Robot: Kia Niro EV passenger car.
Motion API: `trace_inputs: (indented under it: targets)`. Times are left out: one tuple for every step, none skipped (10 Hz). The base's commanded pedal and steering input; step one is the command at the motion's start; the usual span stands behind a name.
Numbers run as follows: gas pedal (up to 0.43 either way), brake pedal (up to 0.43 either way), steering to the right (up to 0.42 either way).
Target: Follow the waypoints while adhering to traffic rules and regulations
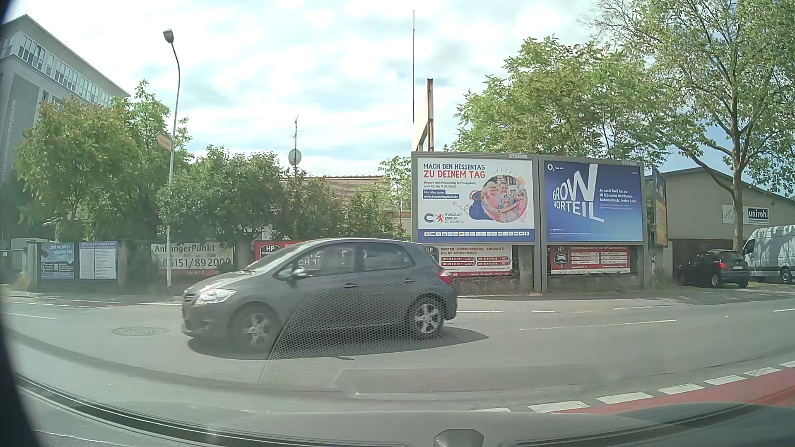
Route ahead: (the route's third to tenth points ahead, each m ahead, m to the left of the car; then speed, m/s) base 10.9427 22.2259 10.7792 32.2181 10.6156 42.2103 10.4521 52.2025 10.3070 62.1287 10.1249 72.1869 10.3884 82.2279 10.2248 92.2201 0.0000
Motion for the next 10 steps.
trace_inputs:
  targets:
    - [0.000,0.165,-0.213]
    - [0.000,0.165,-0.212]
    - [0.000,0.165,-0.212]
    - [0.000,0.165,-0.212]
    - [0.000,0.165,-0.212]
    - [0.000,0.165,-0.212]
    - [0.000,0.165,-0.212]
    - [0.000,0.165,-0.212]
    - [0.000,0.165,-0.212]
    - [0.000,0.165,-0.212]
